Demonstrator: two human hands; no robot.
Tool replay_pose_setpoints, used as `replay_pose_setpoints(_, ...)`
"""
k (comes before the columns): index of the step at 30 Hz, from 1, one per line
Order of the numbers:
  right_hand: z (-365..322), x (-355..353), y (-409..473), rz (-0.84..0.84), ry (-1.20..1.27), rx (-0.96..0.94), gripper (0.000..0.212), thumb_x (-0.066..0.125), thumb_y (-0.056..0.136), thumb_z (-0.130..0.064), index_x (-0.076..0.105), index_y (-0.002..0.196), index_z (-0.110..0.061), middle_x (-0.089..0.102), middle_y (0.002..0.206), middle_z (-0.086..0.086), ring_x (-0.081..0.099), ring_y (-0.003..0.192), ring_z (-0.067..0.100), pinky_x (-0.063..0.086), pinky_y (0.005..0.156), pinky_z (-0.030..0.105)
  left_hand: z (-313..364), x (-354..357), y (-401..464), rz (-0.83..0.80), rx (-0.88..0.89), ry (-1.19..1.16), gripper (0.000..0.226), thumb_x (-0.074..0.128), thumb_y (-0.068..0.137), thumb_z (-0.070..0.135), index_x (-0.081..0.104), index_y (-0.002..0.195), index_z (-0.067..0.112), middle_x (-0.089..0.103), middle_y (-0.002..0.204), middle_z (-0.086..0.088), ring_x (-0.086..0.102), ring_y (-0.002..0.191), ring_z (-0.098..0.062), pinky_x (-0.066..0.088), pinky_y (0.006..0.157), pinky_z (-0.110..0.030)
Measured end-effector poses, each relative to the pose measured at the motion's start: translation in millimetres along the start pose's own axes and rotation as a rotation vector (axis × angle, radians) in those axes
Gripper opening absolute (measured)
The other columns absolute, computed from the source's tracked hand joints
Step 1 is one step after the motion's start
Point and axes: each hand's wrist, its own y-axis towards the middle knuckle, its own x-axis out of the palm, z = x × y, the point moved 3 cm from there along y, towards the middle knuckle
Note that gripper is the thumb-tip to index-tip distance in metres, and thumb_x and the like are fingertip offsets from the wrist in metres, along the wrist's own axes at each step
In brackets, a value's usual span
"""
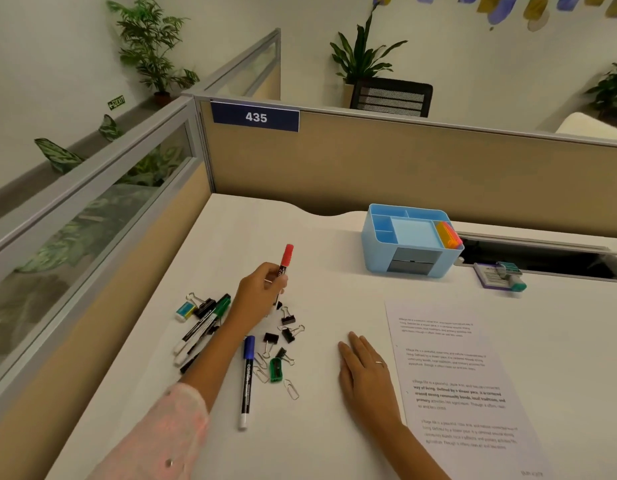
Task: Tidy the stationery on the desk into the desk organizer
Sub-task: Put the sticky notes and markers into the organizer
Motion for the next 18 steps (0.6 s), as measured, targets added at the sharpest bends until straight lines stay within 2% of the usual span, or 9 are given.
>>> replay_pose_setpoints(1, -0.1, 0.6, -0.2, -0.001, 0.009, -0.002, 0.039, 0.065, 0.083, -0.012, 0.061, 0.123, -0.011, 0.054, 0.135, 0.011, 0.050, 0.126, 0.032, 0.036, 0.104, 0.042, -3.7, -3.0, -13.6, 0.022, -0.069, -0.125, 0.006, 0.055, 0.091, 0.029, 0.058, 0.095, 0.025, 0.068, 0.088, 0.005, 0.065, 0.078, -0.006, 0.051, 0.064, -0.016)
replay_pose_setpoints(3, -0.6, 1.3, -1.1, -0.011, 0.026, 0.008, 0.039, 0.062, 0.086, -0.012, 0.059, 0.126, -0.011, 0.051, 0.139, 0.011, 0.046, 0.130, 0.031, 0.031, 0.107, 0.039, -17.0, -8.3, -42.8, 0.057, -0.197, -0.358, 0.009, 0.054, 0.093, 0.024, 0.058, 0.096, 0.017, 0.069, 0.083, -0.001, 0.066, 0.072, -0.012, 0.054, 0.070, -0.027)
replay_pose_setpoints(5, -2.3, 1.3, -1.9, -0.021, 0.045, 0.025, 0.040, 0.059, 0.088, -0.013, 0.057, 0.127, -0.012, 0.048, 0.141, 0.010, 0.043, 0.132, 0.030, 0.028, 0.108, 0.038, -32.4, -14.1, -75.6, 0.073, -0.295, -0.567, 0.010, 0.050, 0.094, 0.017, 0.056, 0.095, 0.010, 0.064, 0.073, -0.005, 0.060, 0.059, -0.015, 0.051, 0.059, -0.031)
replay_pose_setpoints(8, -4.6, -0.1, -2.7, -0.017, 0.069, 0.046, 0.039, 0.061, 0.086, -0.009, 0.059, 0.125, -0.010, 0.051, 0.138, 0.012, 0.045, 0.130, 0.032, 0.030, 0.107, 0.038, -53.4, -24.5, -123.1, 0.048, -0.431, -0.755, 0.009, 0.045, 0.094, 0.016, 0.050, 0.088, 0.013, 0.048, 0.056, 0.001, 0.037, 0.039, -0.010, 0.032, 0.037, -0.020)
replay_pose_setpoints(10, -5.9, -0.7, -3.8, -0.004, 0.081, 0.055, 0.038, 0.063, 0.085, -0.007, 0.061, 0.123, -0.008, 0.053, 0.136, 0.013, 0.048, 0.127, 0.034, 0.033, 0.106, 0.041, -67.0, -33.3, -147.0, 0.027, -0.503, -0.854, 0.012, 0.044, 0.095, 0.018, 0.053, 0.091, 0.011, 0.041, 0.051, 0.002, 0.028, 0.034, -0.007, 0.024, 0.034, -0.015)
replay_pose_setpoints(13, -5.4, -1.6, -4.2, -0.006, 0.086, 0.087, 0.038, 0.060, 0.088, -0.009, 0.059, 0.125, -0.010, 0.051, 0.138, 0.011, 0.046, 0.129, 0.031, 0.033, 0.108, 0.042, -79.2, -48.1, -168.1, 0.027, -0.501, -0.926, 0.022, 0.045, 0.095, 0.026, 0.055, 0.100, 0.007, 0.040, 0.052, 0.001, 0.028, 0.035, -0.007, 0.026, 0.035, -0.015)
replay_pose_setpoints(18, -12.9, 0.7, -2.1, -0.021, 0.114, 0.182, 0.034, 0.055, 0.090, -0.009, 0.060, 0.124, -0.009, 0.051, 0.138, 0.011, 0.045, 0.129, 0.030, 0.033, 0.110, 0.043, -88.7, -60.6, -181.6, 0.087, -0.458, -1.093, 0.025, 0.049, 0.089, 0.031, 0.056, 0.100, 0.009, 0.047, 0.061, 0.000, 0.041, 0.046, -0.009, 0.039, 0.043, -0.021)
